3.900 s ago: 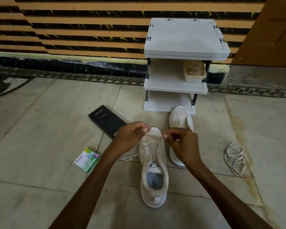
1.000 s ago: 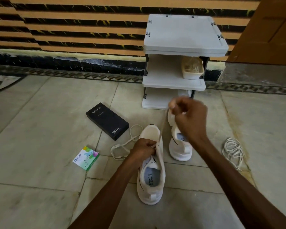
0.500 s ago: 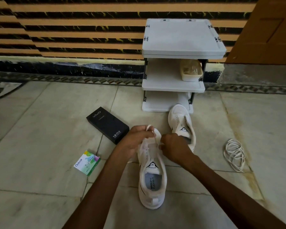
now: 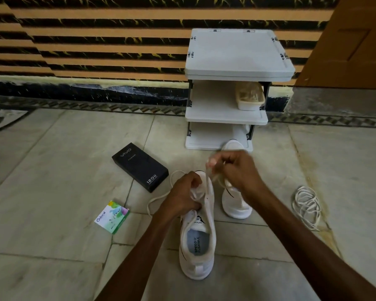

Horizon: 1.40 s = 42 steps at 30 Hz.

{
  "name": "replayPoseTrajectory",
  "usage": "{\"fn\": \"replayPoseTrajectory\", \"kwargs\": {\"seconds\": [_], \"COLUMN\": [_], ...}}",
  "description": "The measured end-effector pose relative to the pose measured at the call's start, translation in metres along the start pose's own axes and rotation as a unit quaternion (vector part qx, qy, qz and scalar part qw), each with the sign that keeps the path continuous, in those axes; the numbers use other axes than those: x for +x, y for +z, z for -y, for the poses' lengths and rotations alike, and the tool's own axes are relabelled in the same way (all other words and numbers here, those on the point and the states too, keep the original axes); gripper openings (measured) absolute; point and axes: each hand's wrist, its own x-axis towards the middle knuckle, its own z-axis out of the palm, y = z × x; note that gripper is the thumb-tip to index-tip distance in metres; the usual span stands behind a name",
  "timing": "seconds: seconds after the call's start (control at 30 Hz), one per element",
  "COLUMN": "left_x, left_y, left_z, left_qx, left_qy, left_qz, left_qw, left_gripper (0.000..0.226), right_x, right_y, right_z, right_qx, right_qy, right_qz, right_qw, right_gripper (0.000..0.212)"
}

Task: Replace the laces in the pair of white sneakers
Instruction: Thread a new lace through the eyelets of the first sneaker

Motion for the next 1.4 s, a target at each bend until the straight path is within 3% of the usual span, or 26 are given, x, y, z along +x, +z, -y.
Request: {"fn": "replayPoseTrajectory", "kwargs": {"seconds": [0.13, 0.2, 0.27, 0.33, 0.4, 0.47, 0.53, 0.63, 0.77, 0.83, 0.9, 0.97, 1.03, 1.3, 1.4], "left_x": [0.0, 0.001, 0.001, 0.001, 0.002, 0.003, 0.004, 0.005, 0.008, 0.007, 0.007, 0.006, 0.005, 0.003, -0.003], "left_y": [0.005, 0.007, 0.009, 0.01, 0.01, 0.01, 0.011, 0.013, 0.014, 0.014, 0.014, 0.015, 0.015, 0.017, 0.017], "left_z": [0.004, 0.006, 0.006, 0.008, 0.008, 0.01, 0.01, 0.011, 0.011, 0.012, 0.016, 0.018, 0.018, 0.014, 0.012], "left_qx": [-0.013, -0.012, -0.002, 0.006, 0.019, 0.028, 0.032, 0.036, 0.039, 0.043, 0.039, 0.028, 0.027, 0.034, 0.08], "left_qy": [-0.005, -0.007, -0.011, -0.011, -0.007, -0.007, -0.011, -0.014, -0.023, -0.029, -0.027, -0.018, -0.013, -0.022, -0.045], "left_qz": [-0.022, -0.026, -0.032, -0.033, -0.032, -0.032, -0.028, -0.034, -0.035, -0.035, -0.042, -0.045, -0.048, -0.046, -0.064], "left_qw": [1.0, 1.0, 0.999, 0.999, 0.999, 0.999, 0.999, 0.999, 0.998, 0.998, 0.998, 0.998, 0.998, 0.998, 0.994], "left_gripper": [0.059, 0.06, 0.058, 0.059, 0.059, 0.057, 0.056, 0.054, 0.055, 0.059, 0.058, 0.056, 0.056, 0.059, 0.061], "right_x": [-0.015, -0.019, -0.017, -0.011, -0.004, 0.003, 0.005, 0.001, 0.0, 0.003, 0.008, 0.016, 0.024, 0.021, 0.024], "right_y": [-0.021, -0.023, -0.018, -0.01, -0.003, 0.004, 0.016, 0.037, 0.047, 0.044, 0.037, 0.025, 0.012, 0.005, -0.002], "right_z": [0.064, 0.074, 0.07, 0.054, 0.03, -0.001, -0.031, -0.064, -0.076, -0.074, -0.065, -0.05, -0.035, -0.024, -0.018], "right_qx": [0.218, 0.313, 0.396, 0.414, 0.267, -0.042, -0.283, -0.438, -0.482, -0.492, -0.441, -0.338, -0.277, -0.267, -0.388], "right_qy": [-0.152, -0.176, -0.116, -0.004, 0.074, 0.048, 0.02, 0.061, 0.031, 0.017, 0.009, 0.017, 0.007, 0.004, 0.009], "right_qz": [0.025, 0.054, 0.076, 0.06, 0.0, -0.041, 0.016, 0.069, 0.041, 0.065, 0.081, 0.04, -0.007, 0.04, 0.048], "right_qw": [0.964, 0.932, 0.908, 0.908, 0.961, 0.997, 0.959, 0.894, 0.875, 0.868, 0.894, 0.94, 0.961, 0.963, 0.92], "right_gripper": [0.021, 0.019, 0.019, 0.02, 0.015, 0.018, 0.024, 0.036, 0.032, 0.029, 0.026, 0.021, 0.017, 0.014, 0.03]}}
